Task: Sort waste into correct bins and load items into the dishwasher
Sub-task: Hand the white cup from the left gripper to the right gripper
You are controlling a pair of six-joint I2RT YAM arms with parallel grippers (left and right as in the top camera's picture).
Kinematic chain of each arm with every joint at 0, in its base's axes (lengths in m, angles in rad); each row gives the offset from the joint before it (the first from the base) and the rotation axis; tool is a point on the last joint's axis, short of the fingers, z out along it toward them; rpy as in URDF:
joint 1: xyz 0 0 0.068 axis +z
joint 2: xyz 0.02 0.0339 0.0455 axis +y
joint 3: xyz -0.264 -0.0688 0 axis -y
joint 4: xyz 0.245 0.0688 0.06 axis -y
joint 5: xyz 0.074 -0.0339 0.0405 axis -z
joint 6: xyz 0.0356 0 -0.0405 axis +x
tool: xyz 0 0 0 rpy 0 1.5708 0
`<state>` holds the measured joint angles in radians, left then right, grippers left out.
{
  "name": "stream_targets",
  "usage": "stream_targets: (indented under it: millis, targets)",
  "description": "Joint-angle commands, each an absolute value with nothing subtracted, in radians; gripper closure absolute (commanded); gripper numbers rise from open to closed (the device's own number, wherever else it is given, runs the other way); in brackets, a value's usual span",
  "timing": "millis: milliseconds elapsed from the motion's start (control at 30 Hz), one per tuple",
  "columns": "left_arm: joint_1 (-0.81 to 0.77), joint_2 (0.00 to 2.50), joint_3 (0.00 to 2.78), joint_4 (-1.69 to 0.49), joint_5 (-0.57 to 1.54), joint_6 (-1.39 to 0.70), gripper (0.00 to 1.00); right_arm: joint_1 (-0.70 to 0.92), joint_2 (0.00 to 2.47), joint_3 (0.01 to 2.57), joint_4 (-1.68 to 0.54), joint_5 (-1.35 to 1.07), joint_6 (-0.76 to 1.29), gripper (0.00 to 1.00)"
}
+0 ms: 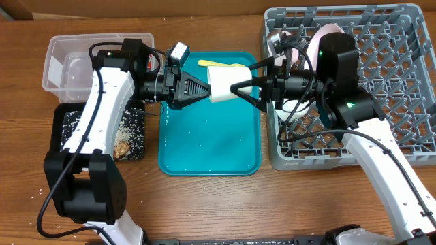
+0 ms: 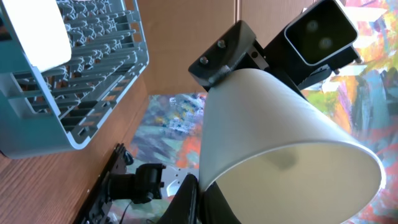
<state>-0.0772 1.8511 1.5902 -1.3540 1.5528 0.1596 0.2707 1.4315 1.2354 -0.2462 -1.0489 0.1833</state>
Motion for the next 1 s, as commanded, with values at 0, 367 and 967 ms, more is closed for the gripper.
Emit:
stream_targets:
  millis: [0,367,967]
  targets:
    - [-0.079,1.851,1.607,-1.354,1.579,0.188,0.96,0.275,1.436,1.229,-0.233,-1.092,0.17,0.33]
    - [-0.079,1.851,1.607,-1.353,1.56,0.187,0.96,0.275,1.436,1.23,-0.187,-1.211,0.171,0.43]
    - [-0.079,1.851,1.607,-1.355,1.56,0.187,0.96,0.33,1.436,1.23,-0.158,-1.235,0.166,0.61]
